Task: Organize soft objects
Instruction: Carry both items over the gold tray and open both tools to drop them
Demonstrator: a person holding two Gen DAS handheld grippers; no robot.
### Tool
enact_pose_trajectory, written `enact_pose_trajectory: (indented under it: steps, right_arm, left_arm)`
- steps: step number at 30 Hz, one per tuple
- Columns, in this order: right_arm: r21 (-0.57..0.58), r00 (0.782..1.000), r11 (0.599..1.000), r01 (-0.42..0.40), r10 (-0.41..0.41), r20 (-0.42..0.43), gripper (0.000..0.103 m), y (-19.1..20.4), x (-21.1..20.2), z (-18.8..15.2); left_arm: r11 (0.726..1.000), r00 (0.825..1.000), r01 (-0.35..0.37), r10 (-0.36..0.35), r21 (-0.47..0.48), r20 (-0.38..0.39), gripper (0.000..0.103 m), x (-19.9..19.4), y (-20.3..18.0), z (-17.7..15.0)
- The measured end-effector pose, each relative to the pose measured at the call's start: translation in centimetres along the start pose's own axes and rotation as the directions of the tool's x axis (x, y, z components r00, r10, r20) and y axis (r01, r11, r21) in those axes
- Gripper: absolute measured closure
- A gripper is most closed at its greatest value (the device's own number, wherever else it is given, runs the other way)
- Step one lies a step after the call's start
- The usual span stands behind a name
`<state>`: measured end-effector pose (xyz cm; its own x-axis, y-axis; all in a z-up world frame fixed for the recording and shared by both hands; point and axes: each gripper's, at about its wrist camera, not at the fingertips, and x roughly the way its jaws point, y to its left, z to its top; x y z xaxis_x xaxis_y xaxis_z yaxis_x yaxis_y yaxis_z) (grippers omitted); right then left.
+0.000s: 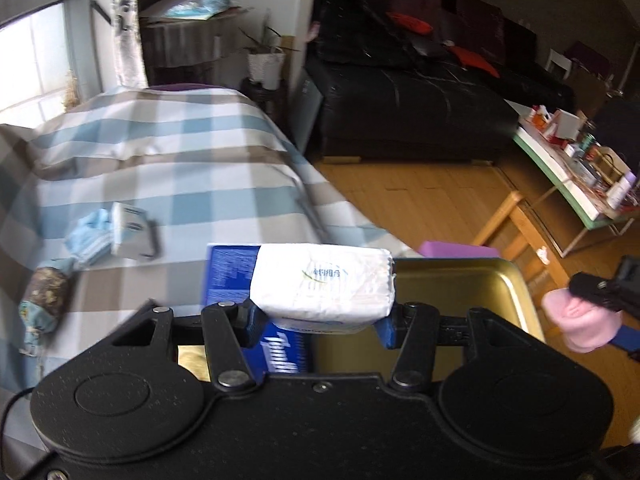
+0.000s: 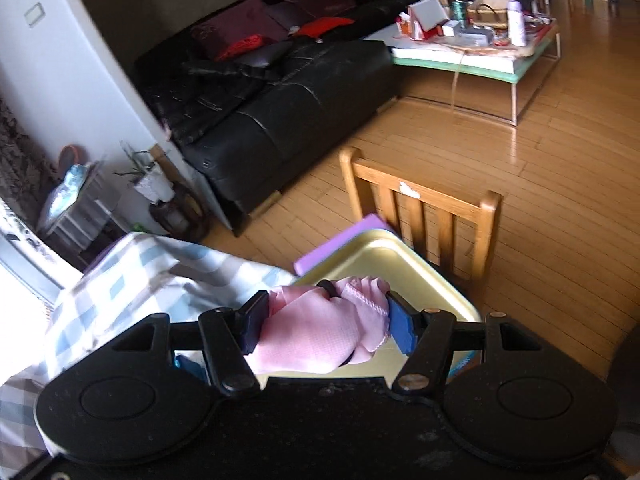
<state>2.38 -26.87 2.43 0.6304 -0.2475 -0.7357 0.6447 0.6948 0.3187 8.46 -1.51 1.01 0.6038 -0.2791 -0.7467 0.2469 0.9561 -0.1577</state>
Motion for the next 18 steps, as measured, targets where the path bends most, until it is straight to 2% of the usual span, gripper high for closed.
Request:
enact_pose_trajectory:
  steps: [4, 9, 11, 13, 18]
  right_arm:
    - [0.043, 0.998, 0.999, 0.021, -0.019, -0.053, 0.041, -1.7, 1.8, -0.4]
    - [0.062, 0.998, 0.998, 0.022, -0.019, -0.061, 0.041, -2.5, 2.7, -0.5]
    - [0.062, 0.998, 0.998, 0.015, -0.011, -0.067, 0.041, -2.6, 3.0, -0.6]
    - [0.061, 0.997, 0.998, 0.011, -0.006, -0.076, 0.041, -2.7, 3.2, -0.9]
    - [0.060, 0.995, 0.998, 0.007, -0.001, -0.101, 0.041, -2.3, 3.8, -1.2]
  left_arm:
    - [0.999, 0.998, 0.028, -0.027, 0.017, -0.054, 0.052, 1.7, -2.1, -0.9]
    - [0.998, 0.994, 0.024, -0.019, 0.051, -0.104, 0.050, 3.4, -3.7, -1.8]
    - [0.998, 0.995, 0.015, -0.009, 0.064, -0.097, 0.037, 3.5, -4.2, -2.0]
    - [0.997, 0.997, -0.001, 0.008, 0.079, -0.077, 0.030, 3.5, -4.6, -2.0]
    - [0.996, 0.997, -0.015, 0.022, 0.094, -0.080, 0.030, 3.7, -4.9, -2.0]
